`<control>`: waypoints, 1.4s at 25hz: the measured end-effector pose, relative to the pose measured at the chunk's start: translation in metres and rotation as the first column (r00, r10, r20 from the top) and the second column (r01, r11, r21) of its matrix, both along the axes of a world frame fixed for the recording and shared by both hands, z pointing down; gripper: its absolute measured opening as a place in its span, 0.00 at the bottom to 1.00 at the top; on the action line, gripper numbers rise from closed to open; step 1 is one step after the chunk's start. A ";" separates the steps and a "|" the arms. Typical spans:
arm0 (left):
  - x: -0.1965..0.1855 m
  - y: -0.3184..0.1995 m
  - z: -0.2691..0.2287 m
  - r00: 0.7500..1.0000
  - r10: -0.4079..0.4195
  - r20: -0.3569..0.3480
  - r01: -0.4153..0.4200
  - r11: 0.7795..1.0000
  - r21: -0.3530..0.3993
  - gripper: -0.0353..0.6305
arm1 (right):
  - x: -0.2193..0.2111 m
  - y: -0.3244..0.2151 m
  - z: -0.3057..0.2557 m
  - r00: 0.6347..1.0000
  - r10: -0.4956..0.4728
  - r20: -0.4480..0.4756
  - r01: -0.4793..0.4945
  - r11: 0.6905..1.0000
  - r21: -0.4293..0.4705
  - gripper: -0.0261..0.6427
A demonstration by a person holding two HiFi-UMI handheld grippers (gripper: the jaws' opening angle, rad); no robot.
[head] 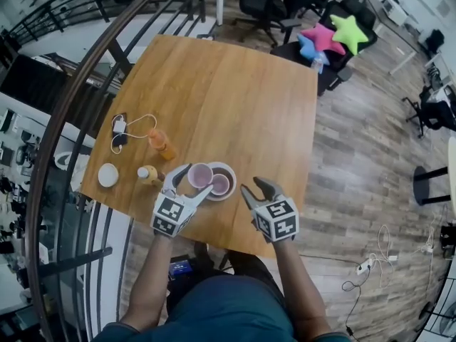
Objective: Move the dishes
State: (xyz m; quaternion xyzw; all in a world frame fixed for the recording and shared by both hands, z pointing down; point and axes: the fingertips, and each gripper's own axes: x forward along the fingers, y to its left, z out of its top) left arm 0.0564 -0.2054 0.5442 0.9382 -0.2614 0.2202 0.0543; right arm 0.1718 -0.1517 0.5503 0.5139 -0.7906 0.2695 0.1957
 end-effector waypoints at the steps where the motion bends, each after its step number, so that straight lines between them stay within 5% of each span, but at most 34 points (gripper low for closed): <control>1: -0.006 0.000 -0.001 1.000 -0.006 0.012 0.006 1.000 0.016 0.56 | -0.003 -0.001 0.001 1.000 -0.002 0.003 0.002 1.000 -0.001 0.27; 15: -0.071 0.015 0.049 0.989 -0.075 0.127 0.071 0.997 0.037 0.56 | -0.036 -0.015 0.023 1.000 -0.027 0.012 0.027 0.999 -0.036 0.27; 35: -0.109 0.027 0.139 0.981 -0.081 0.176 0.077 0.997 0.031 0.56 | -0.065 -0.051 0.114 0.998 -0.056 -0.032 0.048 0.975 -0.216 0.27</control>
